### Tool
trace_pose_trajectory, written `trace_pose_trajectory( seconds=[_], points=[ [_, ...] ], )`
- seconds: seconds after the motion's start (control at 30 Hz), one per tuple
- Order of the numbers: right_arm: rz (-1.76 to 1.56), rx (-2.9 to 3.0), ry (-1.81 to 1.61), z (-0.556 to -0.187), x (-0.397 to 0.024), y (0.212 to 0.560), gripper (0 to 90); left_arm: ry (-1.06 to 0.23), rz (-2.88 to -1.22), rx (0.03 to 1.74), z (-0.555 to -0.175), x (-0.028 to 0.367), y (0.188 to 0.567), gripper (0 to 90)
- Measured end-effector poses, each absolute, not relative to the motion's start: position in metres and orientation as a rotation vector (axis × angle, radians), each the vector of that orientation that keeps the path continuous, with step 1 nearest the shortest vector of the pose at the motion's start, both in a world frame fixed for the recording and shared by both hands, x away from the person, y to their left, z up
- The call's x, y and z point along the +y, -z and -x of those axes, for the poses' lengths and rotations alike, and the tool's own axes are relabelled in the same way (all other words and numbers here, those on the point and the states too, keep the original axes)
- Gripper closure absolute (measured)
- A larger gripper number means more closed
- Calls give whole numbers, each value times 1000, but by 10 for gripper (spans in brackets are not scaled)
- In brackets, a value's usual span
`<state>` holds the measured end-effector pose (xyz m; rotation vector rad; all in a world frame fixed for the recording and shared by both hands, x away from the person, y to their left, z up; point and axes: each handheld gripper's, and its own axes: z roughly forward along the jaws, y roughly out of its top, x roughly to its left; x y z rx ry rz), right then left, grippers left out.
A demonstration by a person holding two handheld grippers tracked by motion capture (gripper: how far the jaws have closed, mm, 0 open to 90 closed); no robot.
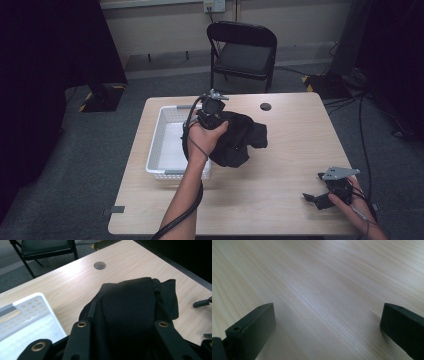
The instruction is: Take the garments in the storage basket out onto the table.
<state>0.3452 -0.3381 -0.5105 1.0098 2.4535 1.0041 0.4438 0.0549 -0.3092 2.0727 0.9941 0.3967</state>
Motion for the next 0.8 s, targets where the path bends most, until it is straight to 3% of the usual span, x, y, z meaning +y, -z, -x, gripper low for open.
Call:
trace_pose_trajectory(
  seconds=[0.8],
  points=[
    [-1009,2453,-1004,-345,-338,510,0,-315,-2082,927,-445,5,342,653]
  ],
)
